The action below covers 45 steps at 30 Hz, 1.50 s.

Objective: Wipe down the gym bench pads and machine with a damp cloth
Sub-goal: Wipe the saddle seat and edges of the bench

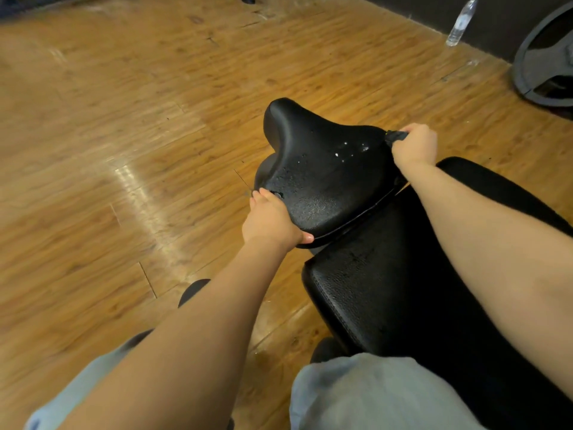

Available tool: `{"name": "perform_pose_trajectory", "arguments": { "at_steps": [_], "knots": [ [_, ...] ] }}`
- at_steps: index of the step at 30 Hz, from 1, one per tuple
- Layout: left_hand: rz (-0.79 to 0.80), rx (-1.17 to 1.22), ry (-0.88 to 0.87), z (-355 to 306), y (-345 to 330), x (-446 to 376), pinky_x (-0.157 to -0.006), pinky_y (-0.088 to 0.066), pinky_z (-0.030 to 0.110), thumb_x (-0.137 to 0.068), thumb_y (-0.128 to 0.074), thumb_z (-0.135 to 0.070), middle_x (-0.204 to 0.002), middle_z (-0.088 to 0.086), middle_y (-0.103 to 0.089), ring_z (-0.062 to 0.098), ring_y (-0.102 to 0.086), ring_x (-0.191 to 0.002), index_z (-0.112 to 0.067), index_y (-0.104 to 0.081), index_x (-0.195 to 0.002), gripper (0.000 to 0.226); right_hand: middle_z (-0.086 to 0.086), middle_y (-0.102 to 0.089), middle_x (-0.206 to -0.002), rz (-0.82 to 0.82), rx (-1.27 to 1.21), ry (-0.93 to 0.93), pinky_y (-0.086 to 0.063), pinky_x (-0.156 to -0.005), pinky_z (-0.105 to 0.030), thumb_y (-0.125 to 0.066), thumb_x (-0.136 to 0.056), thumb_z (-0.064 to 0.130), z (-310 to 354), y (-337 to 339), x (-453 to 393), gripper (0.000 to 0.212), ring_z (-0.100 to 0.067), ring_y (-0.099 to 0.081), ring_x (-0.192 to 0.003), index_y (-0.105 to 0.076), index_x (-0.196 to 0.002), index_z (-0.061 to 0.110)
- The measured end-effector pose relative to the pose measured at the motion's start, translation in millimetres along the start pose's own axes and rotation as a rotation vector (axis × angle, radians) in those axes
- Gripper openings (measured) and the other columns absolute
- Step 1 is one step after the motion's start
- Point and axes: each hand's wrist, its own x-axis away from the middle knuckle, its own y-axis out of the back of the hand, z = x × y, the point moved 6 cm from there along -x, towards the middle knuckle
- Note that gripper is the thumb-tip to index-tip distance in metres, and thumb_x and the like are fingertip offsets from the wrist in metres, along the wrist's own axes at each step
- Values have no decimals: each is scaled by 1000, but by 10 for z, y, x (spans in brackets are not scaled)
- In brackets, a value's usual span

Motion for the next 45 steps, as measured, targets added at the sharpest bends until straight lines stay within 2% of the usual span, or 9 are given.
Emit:
{"name": "perform_pose_trajectory", "arguments": {
  "at_steps": [7,12,17,22,26,29,33,40,45],
  "knots": [
    [-38,-9,6,16,-17,15,-109,-35,39,-62,-84,-47,-154,16,-16,26,-19,-143,4,-5,-148,127,-18,-67,-96,76,83,300,-51,-78,-34,-48,-83,3,328,-117,566,27,-35,-62,-92,-70,-97,6],
    [-18,-21,2,-21,9,27,-111,-31,37,-66,-82,-45,-157,18,-9,26,-10,-145,6,3,-147,128,-15,-62,-104,170,62,521,-44,-89,-37,-50,-84,3,662,-372,1379,25,-29,-55,-102,-69,-100,5],
    [-83,26,-20,63,-19,-24,-100,-42,41,-86,-59,-31,-153,16,-20,28,-22,-142,2,-12,-147,84,-11,-63,-106,383,5,644,-41,-93,-38,-54,-83,3,825,-601,1886,25,-25,-52,-105,-70,-101,9],
    [-113,90,-8,105,-48,-52,-101,-41,43,-88,-51,-22,-153,15,-22,29,-23,-141,0,-16,-146,72,-6,-65,-96,463,-59,664,-47,-83,-40,-61,-78,3,819,-592,1864,21,-23,-56,-95,-70,-95,11],
    [-118,134,4,106,-53,-53,-99,-41,41,-87,-55,-22,-153,15,-21,30,-24,-140,0,-14,-147,76,6,-47,-79,403,-71,676,-38,-69,-32,-59,-81,5,823,-583,1896,12,-20,-49,-82,-57,-91,12],
    [-69,165,31,82,-55,-23,-103,-41,41,-74,-77,-31,-153,14,-19,28,-22,-141,-1,-12,-148,103,6,-44,-75,401,-38,730,-33,-66,-28,-59,-81,4,811,-537,1792,10,-16,-45,-76,-57,-88,11],
    [-59,167,41,56,-31,-21,-108,-36,41,-62,-87,-36,-155,12,-18,25,-20,-143,0,-13,-147,119,-9,-60,-81,212,-83,555,-44,-68,-33,-60,-74,4,558,-350,1164,15,-28,-57,-78,-60,-86,13],
    [-33,138,45,26,-34,-32,-108,-36,40,-63,-87,-36,-158,13,-10,26,-18,-144,0,-4,-149,125,-12,-61,-108,-11,-42,85,-37,-70,-23,-57,-88,10,-31,-11,99,19,-23,-57,-94,-58,-106,6],
    [-33,122,34,30,-37,-38,-108,-36,41,-62,-87,-37,-158,13,-10,26,-18,-144,1,0,-149,129,-15,-61,-113,-24,-12,55,-40,-72,-25,-56,-90,10,-66,-43,52,22,-27,-59,-103,-59,-111,4]
  ]
}}
